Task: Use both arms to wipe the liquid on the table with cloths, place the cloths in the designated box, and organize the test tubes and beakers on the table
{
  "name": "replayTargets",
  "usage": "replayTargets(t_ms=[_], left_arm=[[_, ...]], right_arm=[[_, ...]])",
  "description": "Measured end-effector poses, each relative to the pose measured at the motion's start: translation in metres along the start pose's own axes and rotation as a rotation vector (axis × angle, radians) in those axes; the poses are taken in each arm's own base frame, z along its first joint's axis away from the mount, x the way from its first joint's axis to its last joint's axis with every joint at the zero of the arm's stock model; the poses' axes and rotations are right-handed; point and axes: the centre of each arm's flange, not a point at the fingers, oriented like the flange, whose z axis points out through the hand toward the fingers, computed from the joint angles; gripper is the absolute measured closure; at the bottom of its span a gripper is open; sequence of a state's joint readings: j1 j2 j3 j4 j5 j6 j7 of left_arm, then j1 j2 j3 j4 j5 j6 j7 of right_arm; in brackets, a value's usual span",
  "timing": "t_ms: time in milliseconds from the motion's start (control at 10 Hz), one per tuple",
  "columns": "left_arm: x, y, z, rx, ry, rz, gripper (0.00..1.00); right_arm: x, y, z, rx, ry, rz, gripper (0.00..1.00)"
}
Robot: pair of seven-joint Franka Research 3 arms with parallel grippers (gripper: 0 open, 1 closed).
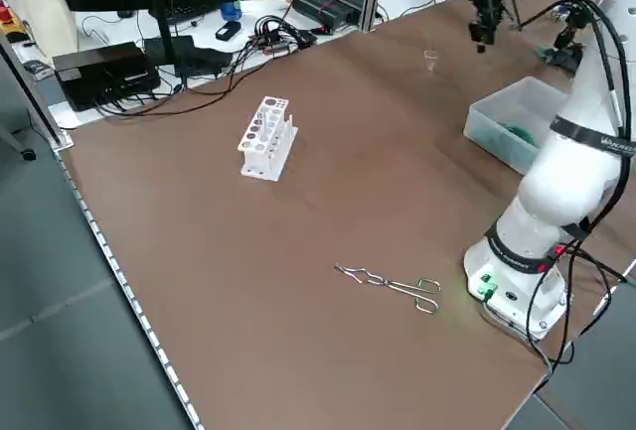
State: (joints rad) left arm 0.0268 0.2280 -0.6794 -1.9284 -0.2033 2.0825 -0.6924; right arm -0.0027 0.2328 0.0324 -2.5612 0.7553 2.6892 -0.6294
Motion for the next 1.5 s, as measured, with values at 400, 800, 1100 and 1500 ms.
replayTargets(t_ms=[400,800,1100,1500], left_arm=[[0.064,-0.001,0.019,-0.158,0.160,-0.029,0.44],[0.120,0.029,0.020,-0.208,0.213,0.029,0.43],[0.146,0.029,0.019,-0.235,0.229,0.030,0.44],[0.160,0.035,0.033,-0.259,0.210,0.024,0.44]], right_arm=[[0.011,-0.005,0.002,0.017,0.012,0.051,0.90],[0.009,0.105,-0.037,-0.046,0.089,-0.017,0.90],[0.001,0.186,-0.070,-0.135,0.132,-0.072,0.90],[0.047,0.168,-0.087,-0.118,0.158,-0.175,0.90]])
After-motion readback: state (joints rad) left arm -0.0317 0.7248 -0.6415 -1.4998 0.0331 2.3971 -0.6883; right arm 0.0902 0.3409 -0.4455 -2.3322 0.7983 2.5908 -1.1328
